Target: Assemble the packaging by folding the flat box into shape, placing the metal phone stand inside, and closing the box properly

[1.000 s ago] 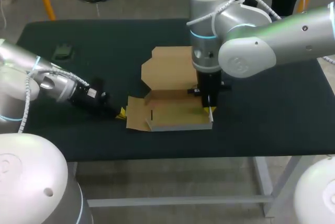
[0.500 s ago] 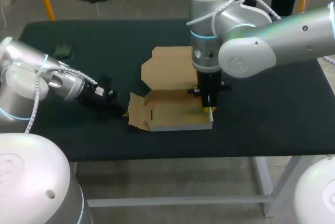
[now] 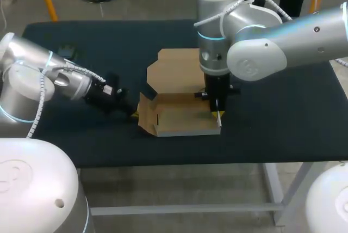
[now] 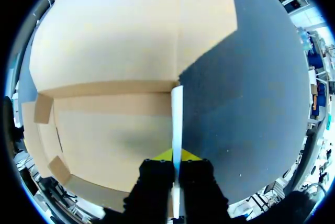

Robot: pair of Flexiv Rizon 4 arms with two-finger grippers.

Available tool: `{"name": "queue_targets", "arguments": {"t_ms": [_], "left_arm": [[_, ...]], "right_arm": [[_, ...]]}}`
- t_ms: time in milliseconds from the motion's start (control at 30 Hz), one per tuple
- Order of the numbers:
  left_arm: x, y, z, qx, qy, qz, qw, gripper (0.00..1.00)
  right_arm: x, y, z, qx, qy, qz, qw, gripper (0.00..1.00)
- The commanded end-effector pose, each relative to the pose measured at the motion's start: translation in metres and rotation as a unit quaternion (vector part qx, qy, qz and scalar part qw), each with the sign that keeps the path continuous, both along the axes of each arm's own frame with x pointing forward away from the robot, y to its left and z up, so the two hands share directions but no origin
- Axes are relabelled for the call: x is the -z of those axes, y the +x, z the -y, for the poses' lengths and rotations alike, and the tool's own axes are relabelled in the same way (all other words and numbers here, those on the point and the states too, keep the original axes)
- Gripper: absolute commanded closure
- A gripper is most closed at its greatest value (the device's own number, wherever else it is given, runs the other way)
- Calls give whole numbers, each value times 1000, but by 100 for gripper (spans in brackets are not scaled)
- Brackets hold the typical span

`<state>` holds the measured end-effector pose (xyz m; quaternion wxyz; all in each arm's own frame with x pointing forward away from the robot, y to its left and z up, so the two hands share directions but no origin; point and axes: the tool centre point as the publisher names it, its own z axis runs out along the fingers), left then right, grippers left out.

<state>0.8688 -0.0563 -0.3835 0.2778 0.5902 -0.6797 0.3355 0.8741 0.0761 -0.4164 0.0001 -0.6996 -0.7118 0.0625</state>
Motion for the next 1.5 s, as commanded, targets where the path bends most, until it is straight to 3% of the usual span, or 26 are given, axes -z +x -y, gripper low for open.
{"name": "queue_targets", "arguments": {"t_ms": [33,1133,1300,1500], "left_arm": [[-4,-3,3,-5,3,2,1000,100],[-13,0,22,-20,-37,-11,999,100],[-12,0,23,-22,-41,-9,999,66],[-11,0,24,-25,-48,-10,998,62]], "right_arm": [[0,0,-1,0,-1,-1,1000,100],[0,0,-1,0,-1,-1,1000,100],[0,0,-1,0,-1,-1,1000,100],[0,0,-1,0,-1,-1,1000,100]]}}
